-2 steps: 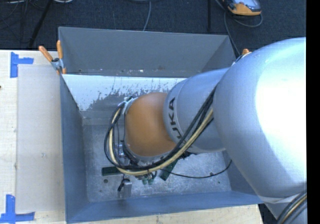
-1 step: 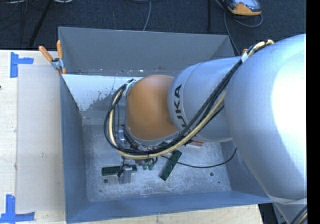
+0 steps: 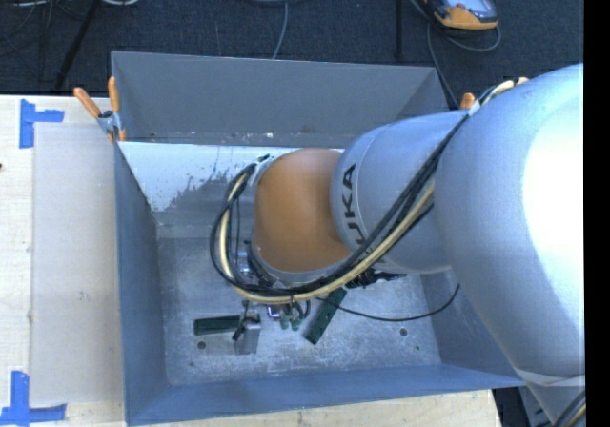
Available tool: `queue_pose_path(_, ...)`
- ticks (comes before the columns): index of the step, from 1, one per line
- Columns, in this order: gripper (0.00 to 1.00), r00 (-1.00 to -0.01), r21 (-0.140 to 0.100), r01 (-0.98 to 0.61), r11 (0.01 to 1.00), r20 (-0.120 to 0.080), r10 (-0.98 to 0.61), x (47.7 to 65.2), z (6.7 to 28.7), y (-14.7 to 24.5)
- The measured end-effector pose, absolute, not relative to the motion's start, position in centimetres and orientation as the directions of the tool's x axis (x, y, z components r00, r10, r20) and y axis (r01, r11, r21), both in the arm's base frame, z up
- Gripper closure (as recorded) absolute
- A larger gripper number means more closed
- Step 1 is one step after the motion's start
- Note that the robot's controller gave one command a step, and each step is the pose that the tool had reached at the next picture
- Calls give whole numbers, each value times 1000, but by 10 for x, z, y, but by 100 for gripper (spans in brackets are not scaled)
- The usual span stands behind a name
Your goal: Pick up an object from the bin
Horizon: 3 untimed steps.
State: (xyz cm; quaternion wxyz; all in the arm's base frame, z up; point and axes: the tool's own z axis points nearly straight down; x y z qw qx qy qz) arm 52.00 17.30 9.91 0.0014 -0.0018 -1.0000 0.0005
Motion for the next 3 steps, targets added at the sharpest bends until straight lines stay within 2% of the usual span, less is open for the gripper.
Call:
queue_pose_path(1,0,-995,-2,97,995,5,97,516,68,179)
queue_pose_path(2,0,-995,-1,100,995,2,100,517,68,178)
queue_pose_path(3,100,-995,0,102,995,0,102,517,68,178)
